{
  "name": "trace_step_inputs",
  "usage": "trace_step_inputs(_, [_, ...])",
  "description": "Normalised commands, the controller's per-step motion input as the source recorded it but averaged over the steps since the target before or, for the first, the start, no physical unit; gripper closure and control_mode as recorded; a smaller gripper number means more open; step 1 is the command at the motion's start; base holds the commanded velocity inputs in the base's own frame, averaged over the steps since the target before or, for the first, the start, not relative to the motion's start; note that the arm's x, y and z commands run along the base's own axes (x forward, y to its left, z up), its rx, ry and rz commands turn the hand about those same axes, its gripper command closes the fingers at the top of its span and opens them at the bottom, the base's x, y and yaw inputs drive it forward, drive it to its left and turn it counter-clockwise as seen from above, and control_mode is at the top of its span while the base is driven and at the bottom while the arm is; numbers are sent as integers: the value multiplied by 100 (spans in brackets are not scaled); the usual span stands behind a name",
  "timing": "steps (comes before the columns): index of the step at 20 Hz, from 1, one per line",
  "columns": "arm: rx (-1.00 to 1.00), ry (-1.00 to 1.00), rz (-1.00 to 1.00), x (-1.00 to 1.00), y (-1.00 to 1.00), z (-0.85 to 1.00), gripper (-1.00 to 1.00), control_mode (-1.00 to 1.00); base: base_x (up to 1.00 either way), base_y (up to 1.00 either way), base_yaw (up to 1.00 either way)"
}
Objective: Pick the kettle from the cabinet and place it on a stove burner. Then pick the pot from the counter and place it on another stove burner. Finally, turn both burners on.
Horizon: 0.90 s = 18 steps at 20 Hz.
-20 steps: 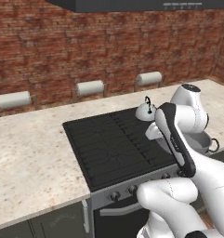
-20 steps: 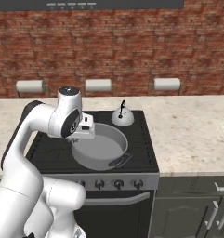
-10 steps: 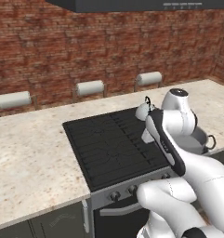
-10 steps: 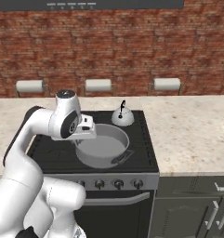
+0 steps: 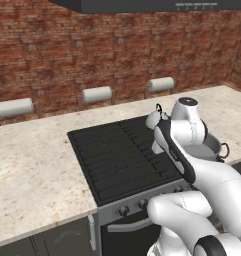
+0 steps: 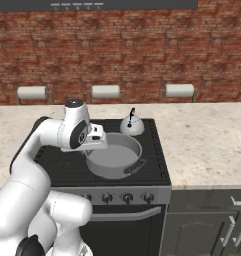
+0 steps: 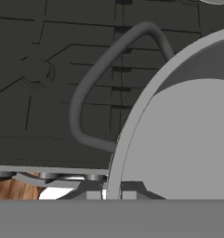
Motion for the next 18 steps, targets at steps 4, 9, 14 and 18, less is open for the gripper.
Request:
trace_step_inputs(4, [0, 0, 2, 29, -23, -8, 100, -100, 0, 0, 0])
trace_step_inputs(9, [0, 0, 1, 29, -11, -14, 100, -100, 0, 0, 0])
trace_step_inputs(14, [0, 0, 1, 27, -7, -16, 100, -100, 0, 0, 0])
trace_step_inputs(18, [0, 0, 0, 25, -5, -16, 100, -100, 0, 0, 0])
